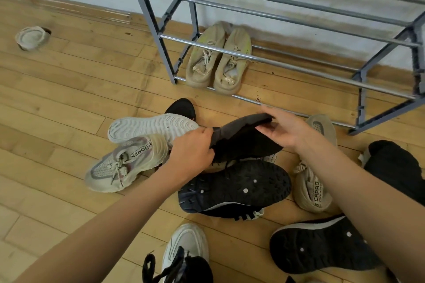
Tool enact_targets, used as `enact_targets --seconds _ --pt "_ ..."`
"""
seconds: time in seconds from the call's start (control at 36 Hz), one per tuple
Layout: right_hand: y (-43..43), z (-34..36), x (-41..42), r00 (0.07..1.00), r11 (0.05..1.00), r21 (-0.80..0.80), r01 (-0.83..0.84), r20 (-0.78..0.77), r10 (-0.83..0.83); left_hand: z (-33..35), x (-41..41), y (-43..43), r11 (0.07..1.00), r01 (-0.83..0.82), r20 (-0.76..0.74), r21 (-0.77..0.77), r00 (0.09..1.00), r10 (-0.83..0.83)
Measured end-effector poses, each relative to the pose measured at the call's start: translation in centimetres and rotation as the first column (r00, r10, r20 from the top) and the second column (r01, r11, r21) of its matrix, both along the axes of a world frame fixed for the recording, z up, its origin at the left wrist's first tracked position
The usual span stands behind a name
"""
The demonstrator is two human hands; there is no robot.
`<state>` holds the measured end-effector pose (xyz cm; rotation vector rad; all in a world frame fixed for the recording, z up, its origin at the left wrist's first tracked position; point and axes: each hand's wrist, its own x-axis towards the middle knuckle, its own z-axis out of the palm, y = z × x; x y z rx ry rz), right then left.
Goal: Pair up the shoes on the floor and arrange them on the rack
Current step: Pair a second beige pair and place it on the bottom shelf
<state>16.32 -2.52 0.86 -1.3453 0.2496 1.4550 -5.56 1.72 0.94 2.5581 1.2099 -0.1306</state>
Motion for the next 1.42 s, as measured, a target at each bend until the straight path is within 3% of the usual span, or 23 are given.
enact_targets --seconds 0.08,0.17,0.22,0.28,0.5,0.61,0.67,0.72,0.78,0.81,0.83,0.92,1.0,1.08,1.17,1.31,1.42 --pt "-0.3 0.1 0.9 0.996 0.995 0.097 0.039 -0.081 -0.031 0.7 0.3 1.7 0.977 -0.104 0.148 -0.184 0.980 0.132" --pt "0.1 0.5 1.6 0.970 0.975 0.117 -0.190 0.173 0.169 1.3 0.3 3.8 0.863 -0.120 0.238 -0.490 0.934 0.265" --pt "0.5 0.3 1.7 0.861 0.942 0.001 -0.337 0.406 0.307 1.1 0.6 4.5 0.667 -0.100 0.213 -0.739 0.903 0.372" --pt "0.6 -0.1 1.8 0.759 0.921 -0.115 -0.372 0.534 0.373 0.2 1.2 4.4 0.453 -0.074 0.157 -0.888 0.878 0.452" --pt "-1.3 -2.0 1.2 0.438 0.821 -0.327 -0.468 0.721 0.538 -3.5 2.1 2.8 0.130 0.010 0.094 -0.991 0.744 0.661" --pt "-1.7 -2.0 1.0 0.454 0.789 -0.273 -0.551 0.695 0.557 -3.6 3.3 1.5 0.038 0.073 0.077 -0.997 0.671 0.737" --pt "-2.0 -2.3 0.5 0.381 0.742 -0.297 -0.601 0.710 0.593 -3.5 4.1 0.8 0.124 0.001 0.087 -0.992 0.712 0.697" --pt "-2.4 -2.7 0.1 0.231 0.676 -0.394 -0.623 0.733 0.640 -3.5 4.7 0.3 0.428 -0.129 0.136 -0.895 0.833 0.536" --pt "-2.9 -3.1 -0.4 0.135 0.641 -0.444 -0.626 0.748 0.650 -3.4 4.6 0.1 0.811 -0.145 0.117 -0.567 0.960 0.253" --pt "-3.2 -3.2 -0.7 0.108 0.633 -0.450 -0.630 0.756 0.646 -3.3 4.2 0.0 0.910 -0.104 0.105 -0.402 0.982 0.159" --pt "-3.4 -3.3 -0.9 0.086 0.626 -0.457 -0.632 0.762 0.642 -3.1 3.5 0.0 0.948 -0.083 0.121 -0.307 0.985 0.125" --pt "-3.7 -3.2 -1.3 0.038 0.609 -0.485 -0.628 0.762 0.647 -2.8 0.3 0.3 0.982 -0.105 0.139 -0.157 0.982 0.127" --pt "-3.5 -3.0 -1.5 0.007 0.572 -0.521 -0.634 0.735 0.678 -2.8 -3.6 0.5 0.983 -0.180 -0.035 0.046 0.983 0.182" --pt "-3.2 -3.0 -1.6 0.078 0.591 -0.501 -0.633 0.717 0.692 -2.8 -6.4 0.1 0.943 -0.334 -0.200 0.003 0.923 0.328" --pt "-3.1 -2.9 -1.7 0.105 0.602 -0.500 -0.622 0.709 0.697 -2.8 -8.0 -0.3 0.920 -0.390 -0.223 -0.039 0.901 0.372" --pt "-3.5 -2.6 -2.5 0.064 0.599 -0.543 -0.589 0.708 0.704 -2.7 -9.1 0.1 0.939 -0.304 -0.148 0.160 0.933 0.327" --pt "-3.9 -2.0 -3.1 -0.022 0.576 -0.591 -0.564 0.708 0.705 -2.3 -8.8 -0.1 0.947 -0.286 -0.160 0.149 0.938 0.309"
